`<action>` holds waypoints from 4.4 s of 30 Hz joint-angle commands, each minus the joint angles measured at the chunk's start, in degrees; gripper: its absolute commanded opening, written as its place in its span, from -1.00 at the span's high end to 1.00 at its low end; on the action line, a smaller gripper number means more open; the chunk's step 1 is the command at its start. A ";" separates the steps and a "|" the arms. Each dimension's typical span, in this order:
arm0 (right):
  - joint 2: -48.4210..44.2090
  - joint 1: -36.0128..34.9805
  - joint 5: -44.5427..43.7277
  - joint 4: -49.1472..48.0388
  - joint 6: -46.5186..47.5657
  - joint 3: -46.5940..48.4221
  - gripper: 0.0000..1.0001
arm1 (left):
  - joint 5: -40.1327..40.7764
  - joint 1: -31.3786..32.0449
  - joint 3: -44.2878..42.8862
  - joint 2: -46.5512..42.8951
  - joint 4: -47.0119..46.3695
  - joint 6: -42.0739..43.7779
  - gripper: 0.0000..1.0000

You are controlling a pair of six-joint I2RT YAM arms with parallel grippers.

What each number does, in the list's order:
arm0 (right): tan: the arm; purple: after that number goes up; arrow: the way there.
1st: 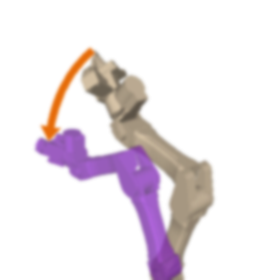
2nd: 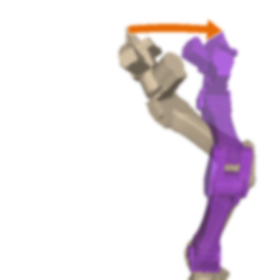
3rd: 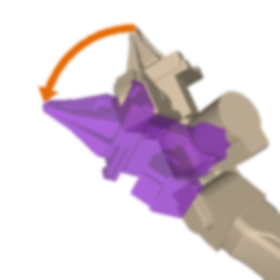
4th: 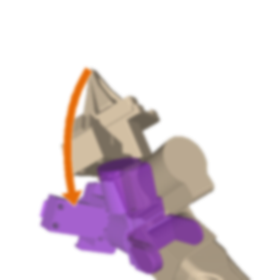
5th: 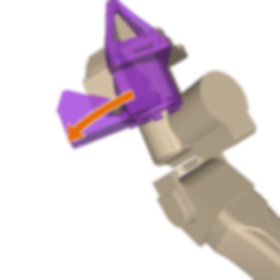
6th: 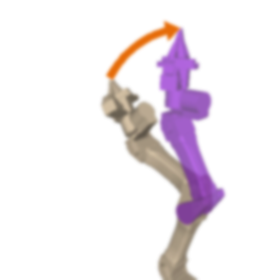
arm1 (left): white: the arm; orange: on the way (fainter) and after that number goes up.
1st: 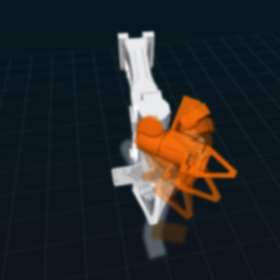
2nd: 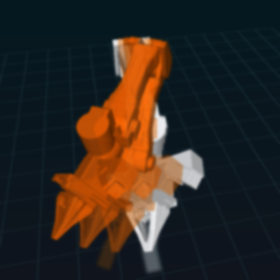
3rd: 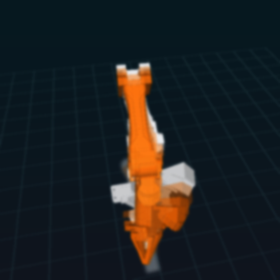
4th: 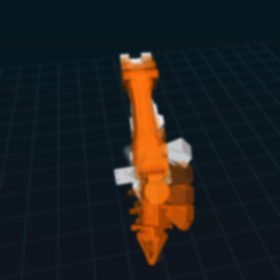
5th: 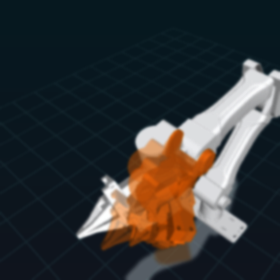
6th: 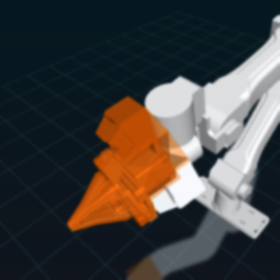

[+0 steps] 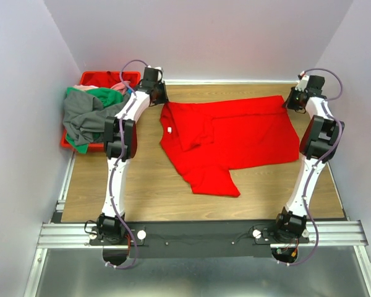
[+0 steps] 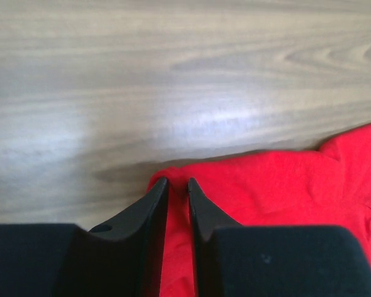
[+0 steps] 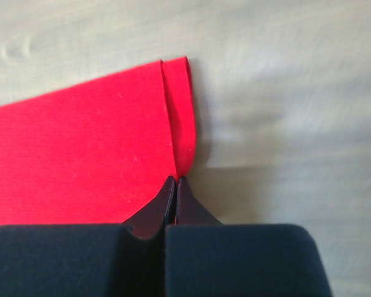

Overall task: Fold and stack the t-shirts
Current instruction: Fold the tshirt

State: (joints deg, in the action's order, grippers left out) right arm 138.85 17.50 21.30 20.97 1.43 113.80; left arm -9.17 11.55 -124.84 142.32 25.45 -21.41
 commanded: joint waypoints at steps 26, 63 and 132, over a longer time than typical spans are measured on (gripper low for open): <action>-37.91 -6.60 -5.66 1.44 21.32 -37.14 -0.99 | 2.57 0.93 53.84 -68.46 -21.93 10.86 -0.55; -52.10 -63.20 -1.53 0.04 41.20 -70.38 0.35 | -1.29 1.72 89.86 -108.13 -27.74 12.27 -0.79; -45.05 -66.28 -27.99 -2.60 41.11 -57.02 0.99 | -13.59 2.16 89.94 -103.38 -29.41 11.57 -0.61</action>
State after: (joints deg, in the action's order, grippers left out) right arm 94.91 -49.54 -5.58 20.01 44.53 56.80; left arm -22.50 13.28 -34.39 40.05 -3.44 -9.67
